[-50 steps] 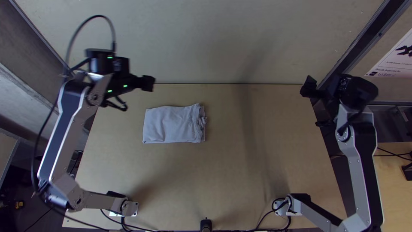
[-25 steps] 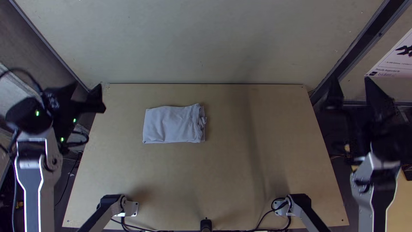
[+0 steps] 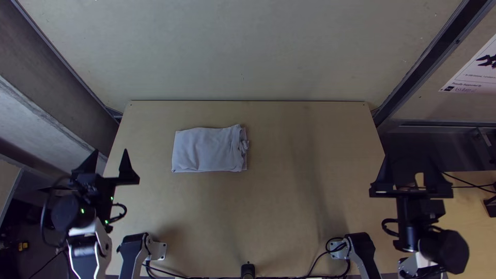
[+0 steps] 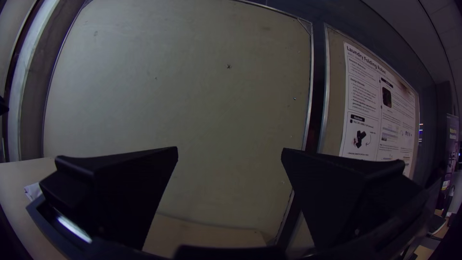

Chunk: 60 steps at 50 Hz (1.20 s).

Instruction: Fold the t-shirt

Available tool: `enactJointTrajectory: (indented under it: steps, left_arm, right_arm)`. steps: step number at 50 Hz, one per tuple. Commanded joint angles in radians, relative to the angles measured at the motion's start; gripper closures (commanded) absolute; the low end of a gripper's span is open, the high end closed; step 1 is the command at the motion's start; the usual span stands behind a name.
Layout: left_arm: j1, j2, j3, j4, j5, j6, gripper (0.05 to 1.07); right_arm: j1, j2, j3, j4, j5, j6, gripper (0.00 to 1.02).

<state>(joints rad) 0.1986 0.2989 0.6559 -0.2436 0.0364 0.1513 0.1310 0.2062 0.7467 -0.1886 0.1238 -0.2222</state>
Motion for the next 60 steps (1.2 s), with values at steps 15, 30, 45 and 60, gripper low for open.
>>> enactJointTrajectory:
  steps: [15, 30, 45, 60]
  left_arm:
    - [0.012, -0.3, -0.266, -0.008, -0.001, 0.001, 0.1]
    - [0.015, -0.3, -0.432, 0.064, -0.001, -0.012, 0.1]
    - [-0.011, -0.302, -0.592, 0.133, 0.002, 0.024, 0.1]
    - [-0.041, -0.299, -0.598, 0.058, 0.017, -0.001, 0.1]
  right_arm:
    - [0.016, -0.211, -0.265, 0.009, 0.005, 0.023, 0.04]
    - [0.022, -0.211, -0.495, 0.118, 0.005, 0.109, 0.04]
    - [0.022, -0.212, -0.721, 0.264, 0.005, 0.146, 0.04]
    - [0.018, -0.209, -0.742, 0.207, 0.004, 0.211, 0.04]
